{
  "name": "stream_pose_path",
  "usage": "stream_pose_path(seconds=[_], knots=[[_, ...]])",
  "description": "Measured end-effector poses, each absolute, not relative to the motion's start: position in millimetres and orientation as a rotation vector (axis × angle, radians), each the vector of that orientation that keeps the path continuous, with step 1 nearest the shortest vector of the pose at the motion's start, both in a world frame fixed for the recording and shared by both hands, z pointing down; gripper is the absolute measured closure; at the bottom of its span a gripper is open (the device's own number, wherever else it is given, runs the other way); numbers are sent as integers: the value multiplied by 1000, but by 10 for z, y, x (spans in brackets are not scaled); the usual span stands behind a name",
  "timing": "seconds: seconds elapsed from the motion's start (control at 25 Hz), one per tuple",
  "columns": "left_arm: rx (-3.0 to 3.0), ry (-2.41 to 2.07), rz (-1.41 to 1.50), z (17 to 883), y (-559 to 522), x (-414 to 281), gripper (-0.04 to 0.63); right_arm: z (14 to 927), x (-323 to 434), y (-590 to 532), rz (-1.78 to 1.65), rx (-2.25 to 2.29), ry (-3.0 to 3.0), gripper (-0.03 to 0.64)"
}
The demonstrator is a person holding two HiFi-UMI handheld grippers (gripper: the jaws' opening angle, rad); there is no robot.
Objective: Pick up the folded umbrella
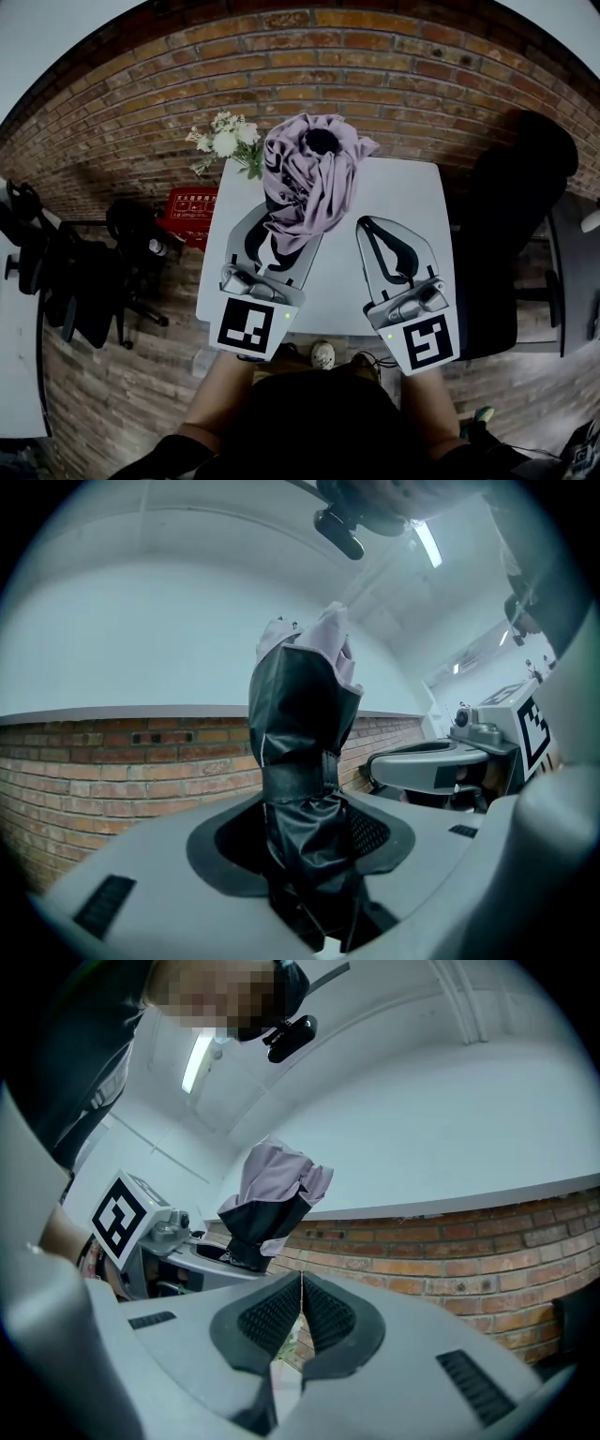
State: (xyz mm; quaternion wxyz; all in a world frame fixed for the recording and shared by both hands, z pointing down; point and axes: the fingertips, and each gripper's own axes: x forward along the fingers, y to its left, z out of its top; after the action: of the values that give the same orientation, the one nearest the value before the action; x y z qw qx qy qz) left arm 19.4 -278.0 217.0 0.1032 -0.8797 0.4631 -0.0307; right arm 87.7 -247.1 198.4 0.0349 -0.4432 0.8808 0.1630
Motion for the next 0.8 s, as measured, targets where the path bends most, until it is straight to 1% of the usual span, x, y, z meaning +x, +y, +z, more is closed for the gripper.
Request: stream_pose_path(seconds=[0.8], knots=[[-2625, 1323, -76, 2153, -2647, 147, 378, 1980, 741, -2420, 539, -1345, 2754, 588]])
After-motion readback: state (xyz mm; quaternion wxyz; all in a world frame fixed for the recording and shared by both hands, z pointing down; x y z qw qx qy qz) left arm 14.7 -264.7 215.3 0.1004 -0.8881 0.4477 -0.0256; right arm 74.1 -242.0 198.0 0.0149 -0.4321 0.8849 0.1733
